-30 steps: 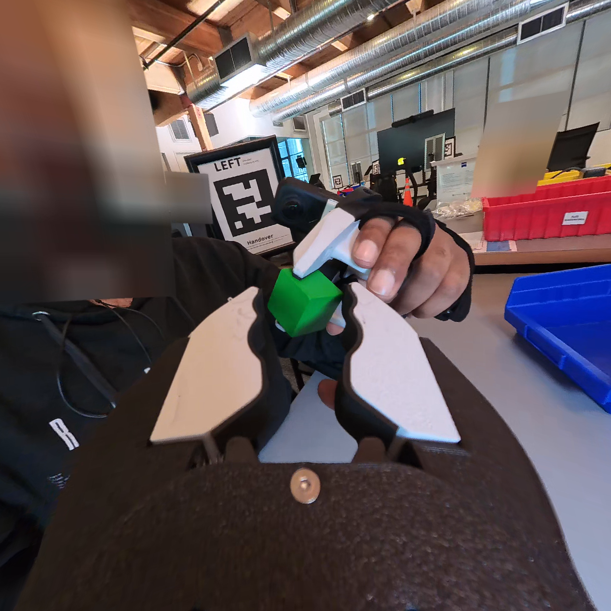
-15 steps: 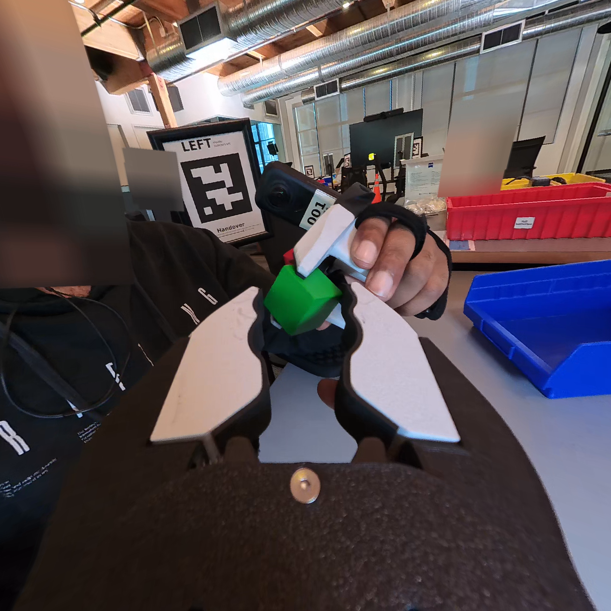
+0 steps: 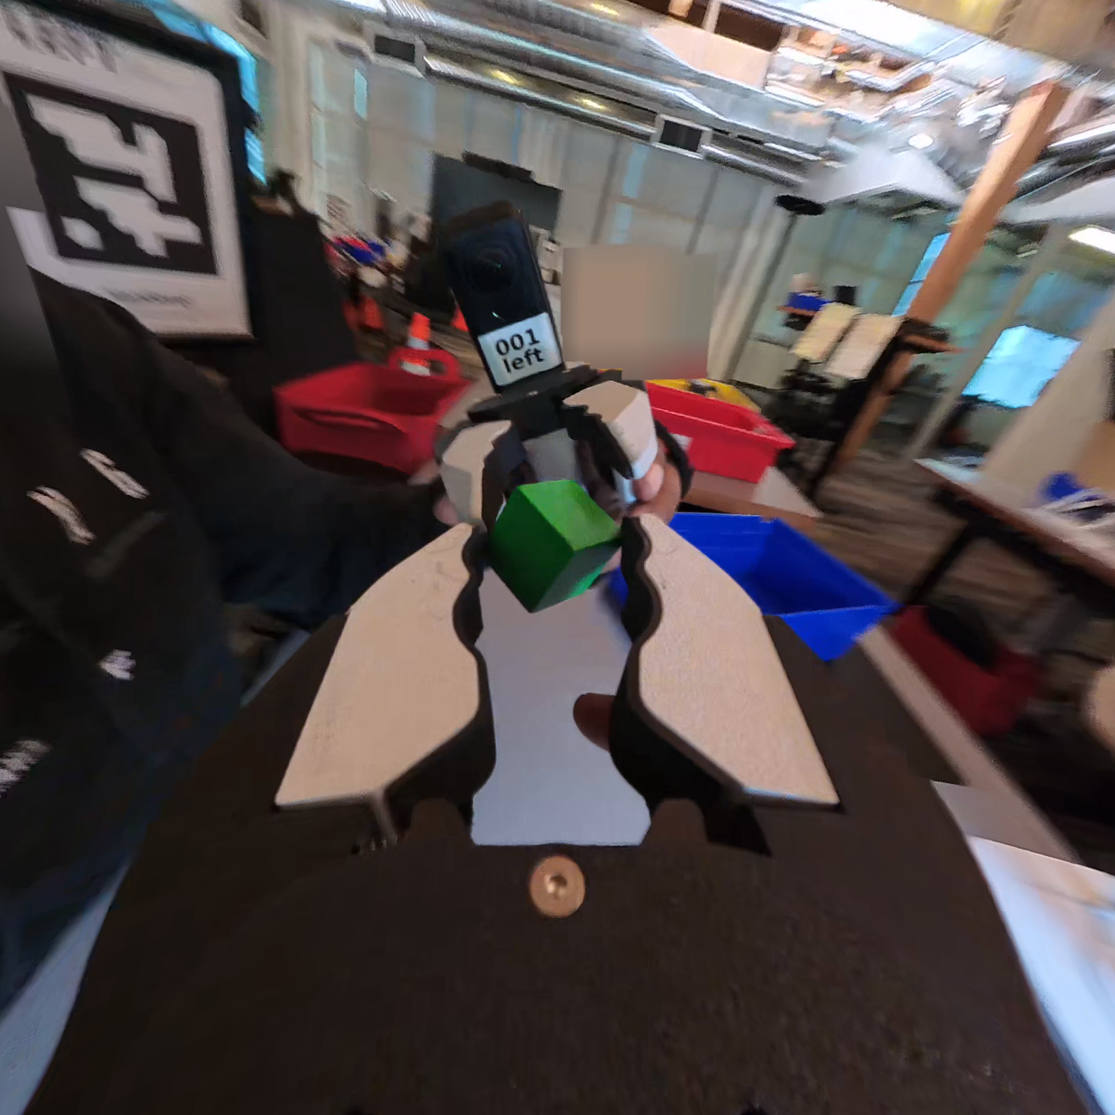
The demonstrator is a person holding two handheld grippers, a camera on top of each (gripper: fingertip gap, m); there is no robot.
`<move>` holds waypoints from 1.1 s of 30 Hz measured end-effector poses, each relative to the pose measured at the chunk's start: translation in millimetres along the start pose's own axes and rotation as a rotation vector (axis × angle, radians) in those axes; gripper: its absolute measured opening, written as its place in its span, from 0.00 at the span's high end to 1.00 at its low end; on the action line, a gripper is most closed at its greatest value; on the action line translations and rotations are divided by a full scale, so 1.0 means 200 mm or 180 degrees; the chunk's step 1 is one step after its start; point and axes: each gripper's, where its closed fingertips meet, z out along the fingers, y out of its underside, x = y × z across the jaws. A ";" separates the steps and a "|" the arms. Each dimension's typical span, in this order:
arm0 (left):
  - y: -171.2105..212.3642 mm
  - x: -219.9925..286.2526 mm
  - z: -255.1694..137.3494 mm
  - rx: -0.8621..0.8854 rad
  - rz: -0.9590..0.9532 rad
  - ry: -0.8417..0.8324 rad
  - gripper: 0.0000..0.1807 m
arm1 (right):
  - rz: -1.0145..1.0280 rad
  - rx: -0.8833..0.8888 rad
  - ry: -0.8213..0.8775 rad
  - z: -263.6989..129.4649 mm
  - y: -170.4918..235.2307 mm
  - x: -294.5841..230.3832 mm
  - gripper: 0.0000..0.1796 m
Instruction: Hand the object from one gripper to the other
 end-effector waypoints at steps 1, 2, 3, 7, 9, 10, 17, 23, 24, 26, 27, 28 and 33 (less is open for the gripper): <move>-0.02 -0.01 -0.01 0.0073 -0.0085 -0.0005 0.75 | -0.0218 -0.0085 0.0180 -0.01 -0.02 0.01 0.75; -0.03 -0.02 -0.02 0.0116 -0.0138 -0.0024 0.75 | -0.0444 -0.0161 0.0355 -0.02 -0.03 0.02 0.75; -0.03 -0.04 -0.02 0.0133 -0.0199 -0.0055 0.76 | -0.0662 -0.0227 0.0525 -0.03 -0.05 0.04 0.75; -0.02 -0.08 -0.01 0.0133 -0.0612 -0.0116 0.77 | -0.1382 -0.0519 0.1082 -0.05 -0.10 0.07 0.75; -0.02 -0.08 0.00 0.0165 -0.0816 -0.0083 0.77 | -0.1678 -0.0668 0.1266 -0.05 -0.09 0.08 0.75; -0.02 -0.08 0.01 0.0181 -0.0885 -0.0063 0.76 | -0.1790 -0.0725 0.1328 -0.05 -0.09 0.09 0.75; -0.01 -0.08 0.02 0.0091 -0.0773 -0.0142 0.76 | -0.2431 -0.1063 0.1669 -0.04 -0.04 0.15 0.75; 0.03 -0.11 0.03 -0.0095 -0.0681 -0.0293 0.77 | -0.2740 -0.1313 0.1731 -0.02 0.03 0.18 0.75; 0.04 -0.11 0.03 -0.0122 -0.0674 -0.0311 0.77 | -0.2779 -0.1362 0.1732 -0.01 0.05 0.19 0.75; 0.05 -0.11 0.03 -0.0155 -0.0678 -0.0324 0.77 | -0.2830 -0.1439 0.1740 -0.01 0.07 0.20 0.75; 0.06 -0.11 0.03 -0.0169 -0.0670 -0.0336 0.77 | -0.2843 -0.1472 0.1732 0.00 0.08 0.20 0.75; 0.06 -0.12 0.03 -0.0203 -0.0650 -0.0365 0.77 | -0.2855 -0.1485 0.1734 0.00 0.09 0.21 0.75; 0.10 -0.15 0.02 -0.0296 -0.0578 -0.0438 0.78 | -0.2864 -0.1482 0.1735 0.00 0.09 0.21 0.75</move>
